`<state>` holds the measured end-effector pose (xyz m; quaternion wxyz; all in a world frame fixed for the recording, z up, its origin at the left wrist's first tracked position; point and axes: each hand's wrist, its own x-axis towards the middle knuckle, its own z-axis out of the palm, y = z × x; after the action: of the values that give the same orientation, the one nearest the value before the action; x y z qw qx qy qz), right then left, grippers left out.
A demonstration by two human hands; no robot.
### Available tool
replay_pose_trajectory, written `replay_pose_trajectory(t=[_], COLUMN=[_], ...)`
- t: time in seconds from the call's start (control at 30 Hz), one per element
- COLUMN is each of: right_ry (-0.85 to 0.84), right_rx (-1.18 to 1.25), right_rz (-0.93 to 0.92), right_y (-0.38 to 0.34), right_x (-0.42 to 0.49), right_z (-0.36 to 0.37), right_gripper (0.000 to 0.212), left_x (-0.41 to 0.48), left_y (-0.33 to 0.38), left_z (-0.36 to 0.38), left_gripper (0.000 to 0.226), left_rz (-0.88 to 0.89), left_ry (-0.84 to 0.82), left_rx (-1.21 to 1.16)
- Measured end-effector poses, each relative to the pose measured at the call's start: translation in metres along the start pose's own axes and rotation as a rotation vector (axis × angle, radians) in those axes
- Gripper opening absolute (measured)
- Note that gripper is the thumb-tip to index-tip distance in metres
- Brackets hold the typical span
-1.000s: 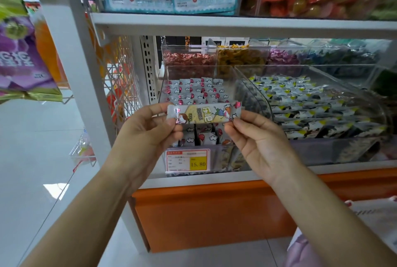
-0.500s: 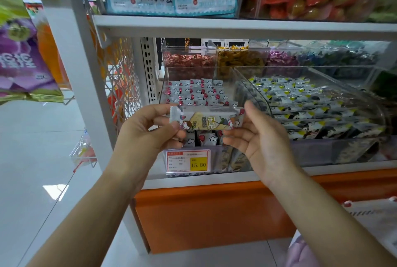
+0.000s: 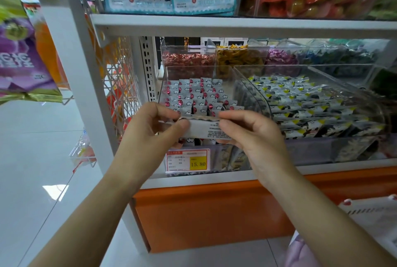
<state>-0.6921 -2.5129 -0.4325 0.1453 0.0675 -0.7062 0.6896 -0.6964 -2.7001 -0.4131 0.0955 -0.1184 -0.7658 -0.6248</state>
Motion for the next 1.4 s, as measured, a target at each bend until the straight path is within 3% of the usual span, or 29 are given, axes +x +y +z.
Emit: replay_pose_trajectory(t=[0.17,0.23,0.37,0.67,0.9,1.0,1.13,1.4], right_ry=[0.032,0.068,0.079,-0.009,-0.131,-0.212,-0.261,-0.139], right_rx=[0.013,0.015,-0.058,-0.033,0.06,0.101,0.172,0.242], right_rz=[0.0,-0.007,-0.051,-0.043,0.132,0.231,0.356,0.35], right_y=[-0.005,-0.005,-0.005,-0.012,-0.012,-0.016,-0.019,-0.012], right_x=[-0.003,-0.004,-0.005,-0.008,0.001,0.007,0.011,0.011], right_z=[0.001,0.0,0.002,0.006,-0.002,-0.01,-0.019,-0.017], right_gripper=[0.014,0.021,0.017,0.024,0.011,0.021,0.019,0.025], left_x=[-0.003,-0.004,-0.006,0.001,0.003,0.003,0.004,0.002], left_y=[0.005,0.007,0.008,0.004,0.002,0.003,0.001,0.002], left_z=[-0.002,-0.001,0.003,-0.007,-0.014,-0.011,-0.008,-0.005], left_gripper=[0.027,0.023,0.005,0.021,0.023,0.022,0.02,0.023], left_rz=[0.076,0.102,0.057,0.007,-0.012,0.019,0.044,0.065], left_ry=[-0.093,-0.107,-0.112,-0.085,-0.155,-0.186,-0.206,-0.208], left_rx=[0.11,0.165,0.138,0.11,0.13,0.139,0.149,0.148])
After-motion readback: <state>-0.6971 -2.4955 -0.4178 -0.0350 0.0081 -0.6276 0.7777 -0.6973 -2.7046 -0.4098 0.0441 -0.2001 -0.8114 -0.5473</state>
